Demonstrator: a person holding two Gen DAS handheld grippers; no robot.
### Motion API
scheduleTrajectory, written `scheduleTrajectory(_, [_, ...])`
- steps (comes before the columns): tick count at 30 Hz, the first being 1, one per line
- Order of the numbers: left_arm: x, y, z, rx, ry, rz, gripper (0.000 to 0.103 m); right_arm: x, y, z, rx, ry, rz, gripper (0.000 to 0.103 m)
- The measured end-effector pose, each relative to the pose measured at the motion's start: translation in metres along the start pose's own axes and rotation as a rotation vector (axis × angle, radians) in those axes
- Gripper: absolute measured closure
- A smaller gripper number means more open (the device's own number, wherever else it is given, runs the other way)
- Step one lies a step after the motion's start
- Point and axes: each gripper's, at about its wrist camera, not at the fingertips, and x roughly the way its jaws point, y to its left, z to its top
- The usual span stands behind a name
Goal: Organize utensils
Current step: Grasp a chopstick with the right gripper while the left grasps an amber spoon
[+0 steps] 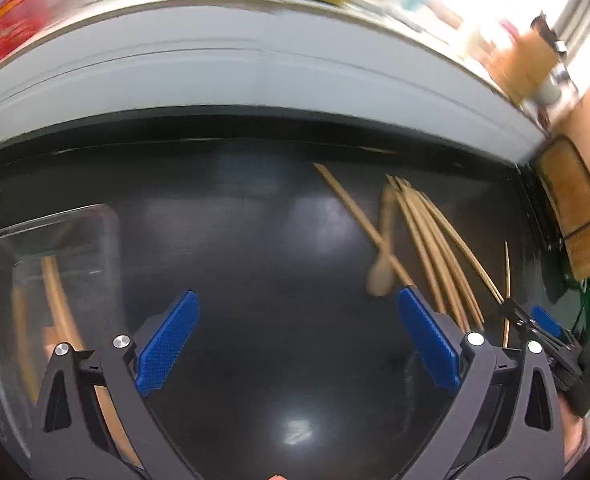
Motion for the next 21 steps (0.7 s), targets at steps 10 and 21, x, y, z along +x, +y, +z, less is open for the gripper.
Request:
scheduleTrajectory(10, [0.084,-0.112,0.003,0.202,0.047,0.094,0.006,0.021,-0.112,-0.003,0.096,0.044,-0.026,0.007])
scheduleTrajectory(21, [0.115,-0.129,0.022,0.179,0.04,0.105,0.006,0.053,-0.117,0.012,0.041,0.047,-0.03,0.007])
